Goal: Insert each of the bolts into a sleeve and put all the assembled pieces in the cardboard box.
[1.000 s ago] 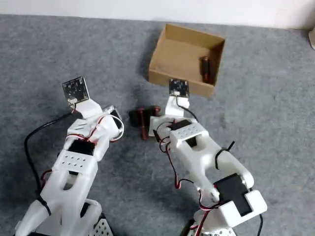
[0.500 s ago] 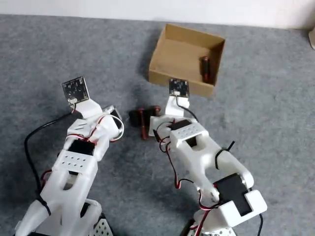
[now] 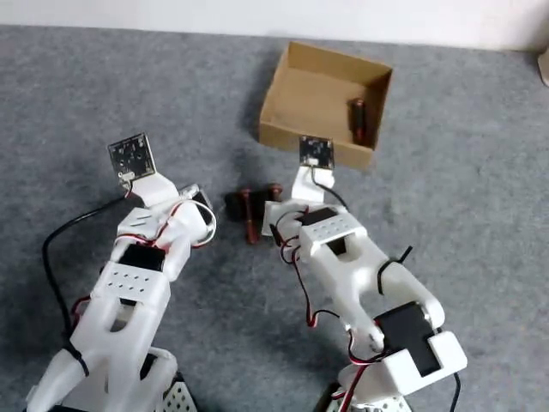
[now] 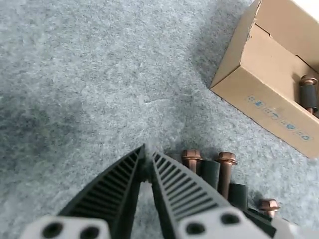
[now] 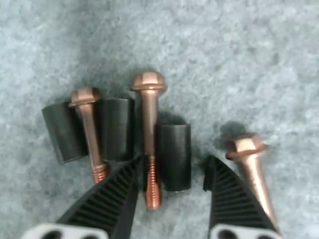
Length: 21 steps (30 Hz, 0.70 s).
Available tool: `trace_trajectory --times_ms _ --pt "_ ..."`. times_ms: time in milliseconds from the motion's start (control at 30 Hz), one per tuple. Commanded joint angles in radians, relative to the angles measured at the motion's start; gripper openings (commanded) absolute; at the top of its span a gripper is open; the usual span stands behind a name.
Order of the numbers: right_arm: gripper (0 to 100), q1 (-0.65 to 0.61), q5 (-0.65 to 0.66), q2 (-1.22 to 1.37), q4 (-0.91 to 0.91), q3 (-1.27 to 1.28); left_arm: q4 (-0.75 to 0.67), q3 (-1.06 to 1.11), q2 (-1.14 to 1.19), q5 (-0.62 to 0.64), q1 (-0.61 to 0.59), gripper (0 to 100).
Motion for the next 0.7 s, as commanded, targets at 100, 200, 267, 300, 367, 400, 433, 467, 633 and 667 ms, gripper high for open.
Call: trace_trajectory --times_ms 100,200,267,300,367,400,433,467,633,667 --pt "17.3 0.047 -0.006 -0.001 -0.016 -0.031 0.002 -0.05 -0.004 0.006 0.001 1" --pt "17.3 0.067 -0.011 -0.005 -0.016 -0.031 0.002 -0.05 -0.004 0.006 0.001 1" --pt "17.3 0.068 -0.011 -0.005 -0.015 -0.033 0.002 -0.05 -0.004 0.006 0.001 1" --pt "17.3 0.067 -0.011 -0.005 -0.015 -0.031 0.002 -0.05 -0.004 0.006 0.001 1" --pt "17.3 0.067 -0.011 -0.005 -0.015 -0.031 0.002 -0.05 -0.004 0.006 0.001 1" --pt "17.3 0.068 -0.011 -0.005 -0.015 -0.031 0.002 -0.05 -0.004 0.006 0.001 1" --pt "17.3 0.068 -0.011 -0.005 -0.015 -0.031 0.002 -0.05 -0.004 0.006 0.001 1" --pt "17.3 0.068 -0.011 -0.005 -0.015 -0.031 0.002 -0.05 -0.004 0.006 0.001 1" --pt "17.3 0.076 -0.011 -0.005 0.021 -0.038 0.002 -0.05 -0.004 0.006 0.001 1" --pt "17.3 0.084 -0.012 -0.005 0.042 -0.038 0.002 -0.05 -0.004 0.006 0.001 1"
